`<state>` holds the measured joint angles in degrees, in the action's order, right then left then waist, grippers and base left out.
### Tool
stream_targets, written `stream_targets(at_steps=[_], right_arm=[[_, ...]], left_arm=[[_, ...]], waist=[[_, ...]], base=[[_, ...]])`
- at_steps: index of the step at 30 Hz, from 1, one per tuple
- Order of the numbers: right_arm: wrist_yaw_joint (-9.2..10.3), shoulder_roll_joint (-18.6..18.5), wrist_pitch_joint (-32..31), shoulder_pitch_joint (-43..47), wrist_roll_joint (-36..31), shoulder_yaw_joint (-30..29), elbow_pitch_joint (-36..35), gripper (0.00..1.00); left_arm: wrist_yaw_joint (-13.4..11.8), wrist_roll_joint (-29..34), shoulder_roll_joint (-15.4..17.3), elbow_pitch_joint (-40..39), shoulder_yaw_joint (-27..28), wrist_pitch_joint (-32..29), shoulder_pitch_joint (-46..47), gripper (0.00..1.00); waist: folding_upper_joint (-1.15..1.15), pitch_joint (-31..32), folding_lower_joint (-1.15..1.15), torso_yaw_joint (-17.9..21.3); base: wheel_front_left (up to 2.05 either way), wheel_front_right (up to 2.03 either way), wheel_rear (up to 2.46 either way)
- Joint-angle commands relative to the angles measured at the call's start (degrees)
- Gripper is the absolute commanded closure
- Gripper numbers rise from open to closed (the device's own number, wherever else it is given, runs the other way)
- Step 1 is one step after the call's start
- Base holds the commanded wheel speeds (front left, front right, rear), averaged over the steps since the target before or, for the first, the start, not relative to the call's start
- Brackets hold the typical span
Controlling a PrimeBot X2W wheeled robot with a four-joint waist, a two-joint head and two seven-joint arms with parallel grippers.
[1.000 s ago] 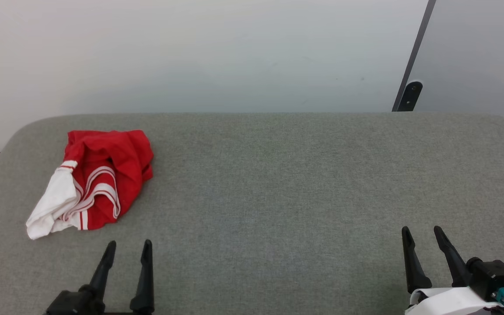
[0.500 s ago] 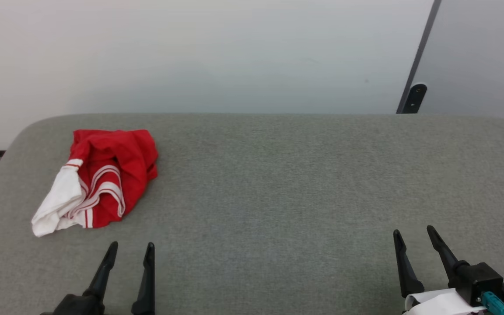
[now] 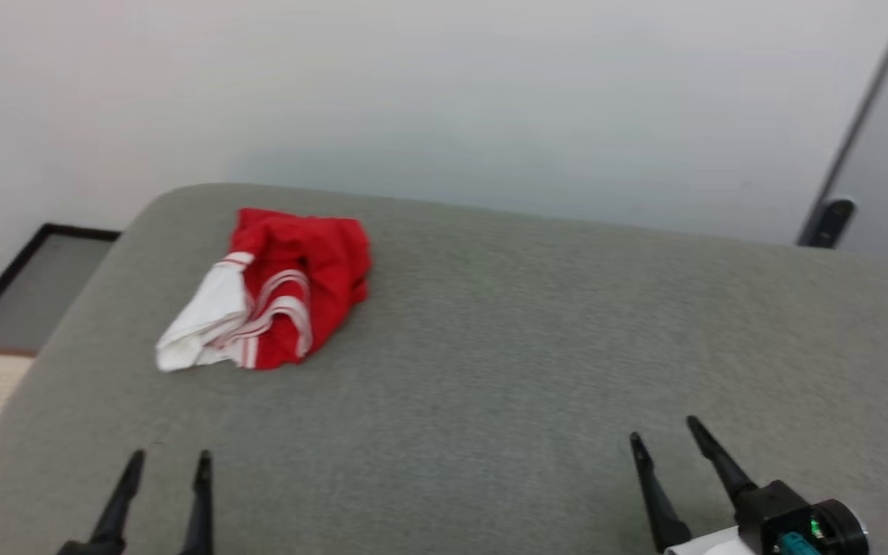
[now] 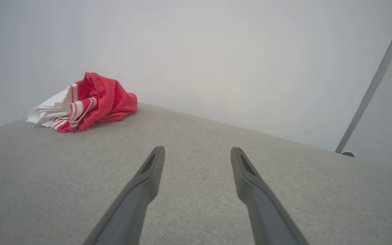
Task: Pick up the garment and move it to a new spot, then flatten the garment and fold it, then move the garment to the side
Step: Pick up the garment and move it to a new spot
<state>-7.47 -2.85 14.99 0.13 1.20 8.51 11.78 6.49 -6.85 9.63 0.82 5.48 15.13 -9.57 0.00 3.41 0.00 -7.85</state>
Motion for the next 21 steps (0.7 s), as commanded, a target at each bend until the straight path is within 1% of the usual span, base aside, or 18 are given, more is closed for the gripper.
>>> stream_targets(at_steps=[1,6,8,9,10,16,18,21], right_arm=[[-0.03,-0.05,0.3,-0.49,0.65,1.04,0.33,0.0],[-0.03,-0.04,0.19,-1.07,2.19,3.86,1.16,0.0],[-0.03,-0.04,0.19,-1.38,3.03,4.92,1.4,0.0],[-0.03,-0.04,0.19,-1.38,3.03,4.92,1.4,0.0],[-0.03,-0.04,0.19,-1.6,3.39,5.67,1.54,0.0],[-0.03,-0.06,0.19,-2.7,3.33,6.55,2.27,0.0],[-0.03,-0.04,0.19,-2.81,2.99,6.35,2.39,0.0],[-0.03,-0.04,0.19,-2.51,2.25,5.36,2.47,0.0]], left_arm=[[-0.32,0.28,0.63,-0.02,0.78,0.04,-0.52,0.0],[-0.82,-0.28,1.44,0.36,3.09,0.04,-1.56,0.0],[-1.06,-0.53,1.53,0.37,3.72,0.04,-1.81,0.0],[-1.06,-0.53,1.53,0.37,3.72,0.04,-1.81,0.0],[-1.26,-0.75,1.43,0.35,4.16,0.04,-2.33,0.0],[-2.4,-1.95,0.04,-0.79,5.3,0.03,-2.85,0.0],[-2.12,-2.69,-0.2,-0.48,5.04,-0.56,-2.13,0.0],[-1.16,-5.28,0.58,-0.45,4.58,-4.22,0.83,0.0]], waist=[[0.0,1.86,0.0,-6.18],[0.0,3.07,0.0,-11.78],[0.0,3.5,0.0,-13.45],[0.0,3.5,0.0,-13.45],[0.0,3.82,0.0,-14.98],[0.0,3.14,0.0,-15.97],[0.0,2.99,0.0,-16.05],[0.0,2.42,0.0,-15.38]], base=[[0.0,0.0,0.0],[0.0,0.0,0.0],[0.0,0.0,0.0],[0.0,0.0,0.0],[0.0,0.0,0.0],[0.0,0.0,0.0],[0.0,0.0,0.0],[0.0,0.0,0.0]])
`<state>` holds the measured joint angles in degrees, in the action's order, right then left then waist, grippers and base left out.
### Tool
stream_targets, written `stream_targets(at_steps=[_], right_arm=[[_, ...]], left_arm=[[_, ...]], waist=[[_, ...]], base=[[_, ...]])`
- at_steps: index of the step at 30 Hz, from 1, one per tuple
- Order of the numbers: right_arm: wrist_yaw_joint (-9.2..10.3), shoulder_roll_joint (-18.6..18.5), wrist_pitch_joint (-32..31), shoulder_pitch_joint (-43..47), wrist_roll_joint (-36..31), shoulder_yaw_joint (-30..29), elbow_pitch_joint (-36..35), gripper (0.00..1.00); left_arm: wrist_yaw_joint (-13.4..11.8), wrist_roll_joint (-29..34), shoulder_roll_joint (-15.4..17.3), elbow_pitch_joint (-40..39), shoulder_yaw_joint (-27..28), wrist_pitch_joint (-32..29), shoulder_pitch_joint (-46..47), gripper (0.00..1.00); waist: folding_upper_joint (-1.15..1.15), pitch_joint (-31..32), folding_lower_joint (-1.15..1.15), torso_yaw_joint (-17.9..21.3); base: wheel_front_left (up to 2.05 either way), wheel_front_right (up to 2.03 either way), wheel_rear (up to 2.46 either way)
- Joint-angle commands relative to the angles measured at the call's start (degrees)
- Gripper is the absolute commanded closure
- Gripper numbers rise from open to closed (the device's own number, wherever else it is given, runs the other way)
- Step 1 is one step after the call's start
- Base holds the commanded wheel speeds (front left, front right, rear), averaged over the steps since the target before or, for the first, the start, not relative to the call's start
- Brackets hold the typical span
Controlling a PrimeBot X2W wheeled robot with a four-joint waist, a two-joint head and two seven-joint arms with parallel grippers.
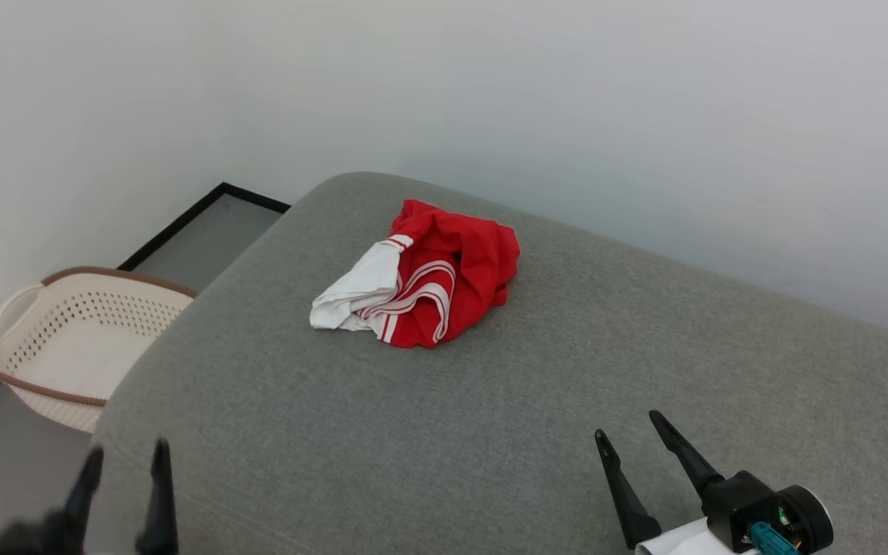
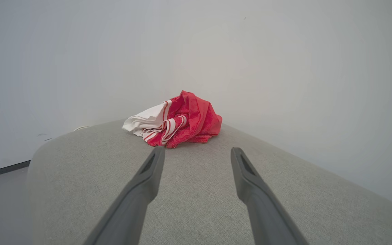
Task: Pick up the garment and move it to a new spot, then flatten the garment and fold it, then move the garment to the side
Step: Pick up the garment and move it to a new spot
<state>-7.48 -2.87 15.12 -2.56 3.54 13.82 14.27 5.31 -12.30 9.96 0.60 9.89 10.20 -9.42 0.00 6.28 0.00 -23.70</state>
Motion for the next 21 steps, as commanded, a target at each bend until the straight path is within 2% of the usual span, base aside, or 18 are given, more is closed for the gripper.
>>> stream_targets(at_steps=[1,5,12,17,21], right_arm=[[-0.02,-0.01,0.06,-0.01,-0.38,-0.15,-0.17,0.0],[-0.02,-0.43,0.06,-1.91,-2.54,-0.96,-0.7,0.0],[-0.01,-3.02,0.01,-5.76,-4.44,-1.8,-2.54,0.0],[-0.01,-4.37,-0.46,-8.07,-4.96,-2.26,-4.43,0.0],[-0.01,-4.95,-0.72,-9.28,-5.05,-2.66,-5.91,0.0]], left_arm=[[0.39,-0.99,0.71,-0.37,0.03,-0.82,1.94,0.0],[1.47,-6.47,3.86,-0.64,-0.92,-9.25,9.28,0.0],[2.2,-18.07,12.29,3.61,-2.26,-26.1,28.27,0.0],[2.22,-24.03,18.75,7.87,-5.79,-37.16,42.06,0.0],[2.24,-28.07,21.6,11.7,-9.65,-45.19,51.33,0.0]], waist=[[0.0,-1.0,0.0,1.07],[0.0,-4.92,0.0,4.35],[0.0,-14.19,0.0,10.32],[0.0,-20.22,0.0,14.05],[0.0,-23.83,0.0,16.47]], base=[[0.0,0.0,0.0],[0.0,0.0,0.0],[0.0,0.0,0.0],[0.0,0.0,0.0],[0.0,0.0,0.0]])
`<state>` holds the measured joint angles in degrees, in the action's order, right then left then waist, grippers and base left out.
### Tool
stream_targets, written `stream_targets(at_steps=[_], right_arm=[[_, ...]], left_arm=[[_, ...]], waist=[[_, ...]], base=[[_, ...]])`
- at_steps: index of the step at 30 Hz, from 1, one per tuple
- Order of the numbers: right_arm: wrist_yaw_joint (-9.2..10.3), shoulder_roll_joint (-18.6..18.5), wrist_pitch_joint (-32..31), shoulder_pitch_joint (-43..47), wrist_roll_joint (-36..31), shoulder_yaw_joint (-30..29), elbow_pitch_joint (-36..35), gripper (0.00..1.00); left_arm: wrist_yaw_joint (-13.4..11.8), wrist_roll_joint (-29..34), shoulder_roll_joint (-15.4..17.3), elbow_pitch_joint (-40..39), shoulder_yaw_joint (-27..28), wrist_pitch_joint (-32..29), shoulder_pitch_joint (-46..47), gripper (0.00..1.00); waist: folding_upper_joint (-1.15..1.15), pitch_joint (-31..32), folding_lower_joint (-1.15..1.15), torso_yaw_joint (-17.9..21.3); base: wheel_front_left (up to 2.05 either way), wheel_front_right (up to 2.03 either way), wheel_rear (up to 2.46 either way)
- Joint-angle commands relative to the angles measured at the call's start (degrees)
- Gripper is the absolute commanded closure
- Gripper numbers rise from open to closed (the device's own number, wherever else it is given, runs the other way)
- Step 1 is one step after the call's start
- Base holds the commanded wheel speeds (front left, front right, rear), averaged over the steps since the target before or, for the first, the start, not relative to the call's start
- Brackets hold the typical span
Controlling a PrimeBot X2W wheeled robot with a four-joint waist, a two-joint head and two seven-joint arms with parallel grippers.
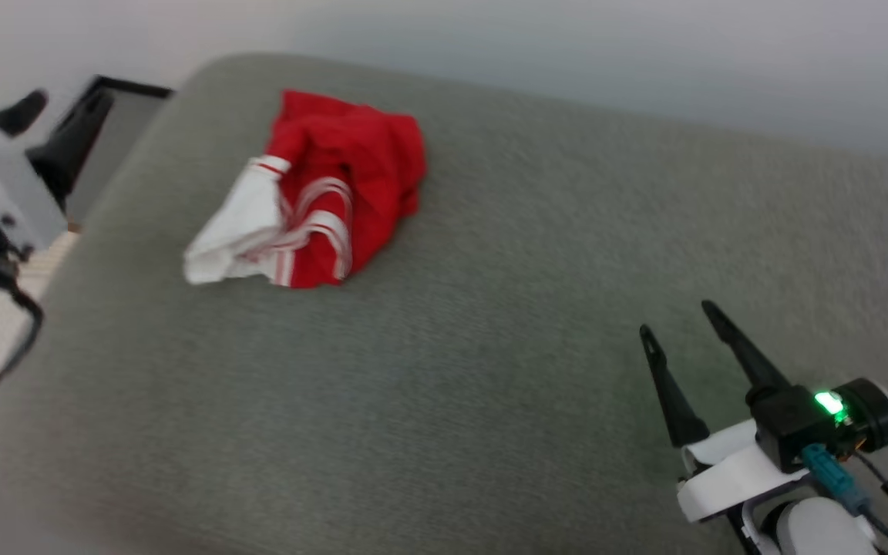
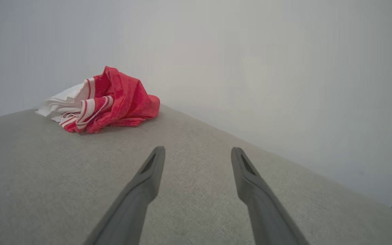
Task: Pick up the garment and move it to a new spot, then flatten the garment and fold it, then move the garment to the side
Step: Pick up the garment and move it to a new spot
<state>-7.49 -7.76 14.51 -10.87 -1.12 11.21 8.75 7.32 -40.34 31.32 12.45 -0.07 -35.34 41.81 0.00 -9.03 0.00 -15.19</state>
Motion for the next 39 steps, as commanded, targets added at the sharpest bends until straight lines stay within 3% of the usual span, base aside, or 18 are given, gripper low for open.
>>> stream_targets(at_steps=[1,11,21,26,29,37,38,39], right_arm=[[0.0,-0.13,-0.15,-1.17,-0.42,-0.21,-0.74,0.0],[0.0,-0.04,-0.23,-3.15,-0.18,-0.44,-3.42,0.0],[0.0,0.53,-0.68,-3.57,-0.48,-1.49,-5.59,0.0],[0.0,0.76,-0.77,-4.24,-0.17,-1.57,-6.61,0.0],[0.0,1.02,-0.85,-4.64,-0.52,-1.26,-7.17,0.0],[0.0,1.23,-1.25,-5.52,-0.71,-1.35,-7.92,0.0],[0.0,1.3,-1.29,-5.51,-0.61,-1.43,-7.89,0.0],[0.0,1.34,-1.22,-5.52,-0.55,-1.49,-7.83,0.0]], left_arm=[[0.21,-0.63,0.82,1.34,-0.46,-1.52,2.32,0.0],[0.07,-0.81,3.82,15.87,-8.77,-17.29,17.48,0.0],[0.06,-2.03,3.24,27.1,-13.6,-27.44,23.92,0.0],[-0.18,-1.74,2.31,30.66,-15.51,-29.44,24.78,0.0],[-3.44,-1.12,1.42,34.83,-15.88,-30.05,24.16,0.0],[-5.75,-0.27,-2.31,39.81,-17.7,-28.68,23.14,0.0],[-6.0,-0.77,-2.66,40.12,-17.29,-27.93,23.17,1.0],[-7.0,-1.29,-2.98,40.7,-16.61,-27.36,23.36,1.0]], waist=[[0.0,-9.29,0.0,8.45],[0.0,-15.71,0.0,13.7],[0.0,-20.25,0.0,16.19],[0.0,-22.5,0.0,16.68],[0.0,-23.68,0.0,17.08],[0.0,-25.13,0.0,17.39],[0.0,-25.12,0.0,17.34],[0.0,-25.07,0.0,17.3]], base=[[0.0,0.0,0.0],[0.0,0.0,0.0],[0.0,0.0,0.0],[0.0,0.0,0.0],[0.0,0.0,0.0],[0.0,0.0,0.0],[0.0,0.0,0.0],[0.0,0.0,0.0]])
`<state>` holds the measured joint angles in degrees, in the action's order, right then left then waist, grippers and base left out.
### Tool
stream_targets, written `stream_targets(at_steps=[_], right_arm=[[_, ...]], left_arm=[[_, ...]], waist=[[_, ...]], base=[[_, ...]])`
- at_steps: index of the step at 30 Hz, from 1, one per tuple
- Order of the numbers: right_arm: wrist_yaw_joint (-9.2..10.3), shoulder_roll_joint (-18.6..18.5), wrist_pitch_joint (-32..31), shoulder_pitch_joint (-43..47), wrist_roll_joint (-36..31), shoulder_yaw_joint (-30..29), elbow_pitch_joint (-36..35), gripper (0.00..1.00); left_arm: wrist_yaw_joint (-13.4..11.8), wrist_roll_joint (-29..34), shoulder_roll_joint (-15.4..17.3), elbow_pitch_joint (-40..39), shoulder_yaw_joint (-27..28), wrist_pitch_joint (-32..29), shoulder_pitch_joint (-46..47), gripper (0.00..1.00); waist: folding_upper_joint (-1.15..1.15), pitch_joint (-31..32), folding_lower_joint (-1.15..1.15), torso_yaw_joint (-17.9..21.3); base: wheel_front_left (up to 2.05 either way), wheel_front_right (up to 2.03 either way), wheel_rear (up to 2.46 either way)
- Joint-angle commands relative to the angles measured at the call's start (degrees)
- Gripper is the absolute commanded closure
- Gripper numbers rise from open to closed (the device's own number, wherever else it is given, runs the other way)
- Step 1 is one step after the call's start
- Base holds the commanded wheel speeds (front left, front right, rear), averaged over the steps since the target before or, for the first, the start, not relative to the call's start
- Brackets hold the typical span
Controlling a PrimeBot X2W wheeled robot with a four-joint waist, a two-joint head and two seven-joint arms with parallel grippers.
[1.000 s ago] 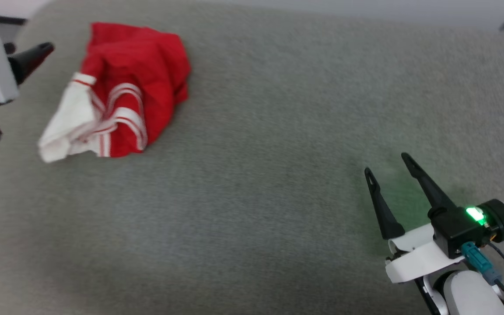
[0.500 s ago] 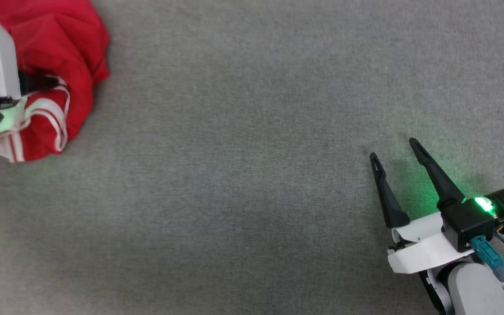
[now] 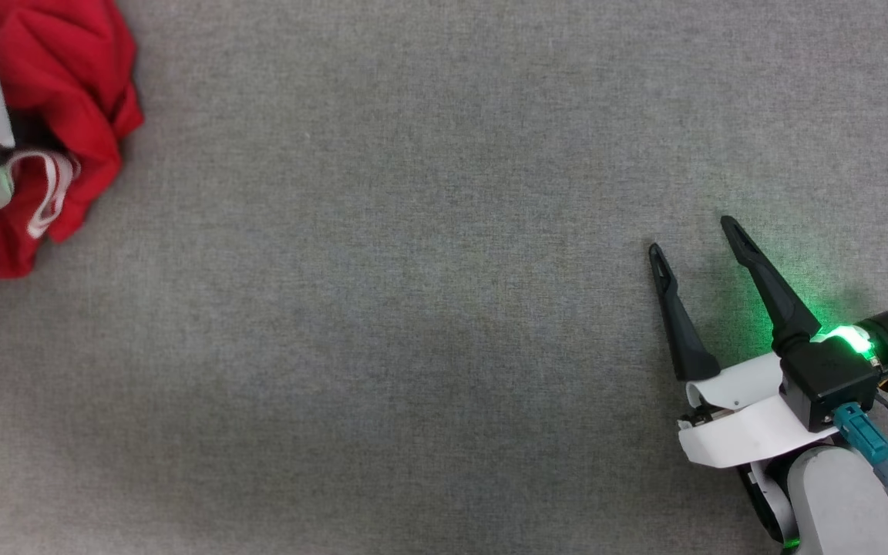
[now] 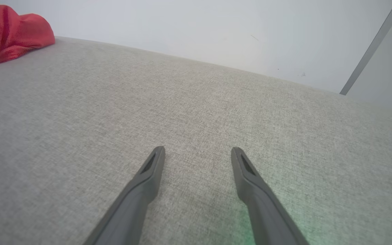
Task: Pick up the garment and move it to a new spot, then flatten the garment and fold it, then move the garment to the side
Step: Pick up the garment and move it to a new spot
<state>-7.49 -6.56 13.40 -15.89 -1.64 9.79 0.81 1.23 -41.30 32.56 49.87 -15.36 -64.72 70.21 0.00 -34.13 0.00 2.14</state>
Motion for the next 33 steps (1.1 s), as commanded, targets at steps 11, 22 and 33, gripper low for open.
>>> stream_targets(at_steps=[11,22,33], right_arm=[[0.0,0.99,0.66,0.48,1.0,-0.11,2.69,0.0],[0.0,2.59,1.59,2.73,2.84,0.4,7.64,0.0],[0.0,3.37,1.85,5.05,4.26,-1.74,10.54,0.0]], left_arm=[[-0.98,0.04,-3.08,1.11,-0.28,5.78,1.7,1.0],[-0.45,2.99,-1.72,-2.85,-3.19,3.46,9.17,1.0],[-1.19,2.47,-7.58,-6.87,-6.53,-0.73,8.6,1.0]], waist=[[0.0,6.58,0.0,-1.59],[0.0,18.25,0.0,-3.62],[0.0,27.37,0.0,-6.22]], base=[[0.0,0.0,0.0],[0.0,0.0,0.0],[0.0,0.0,0.0]])
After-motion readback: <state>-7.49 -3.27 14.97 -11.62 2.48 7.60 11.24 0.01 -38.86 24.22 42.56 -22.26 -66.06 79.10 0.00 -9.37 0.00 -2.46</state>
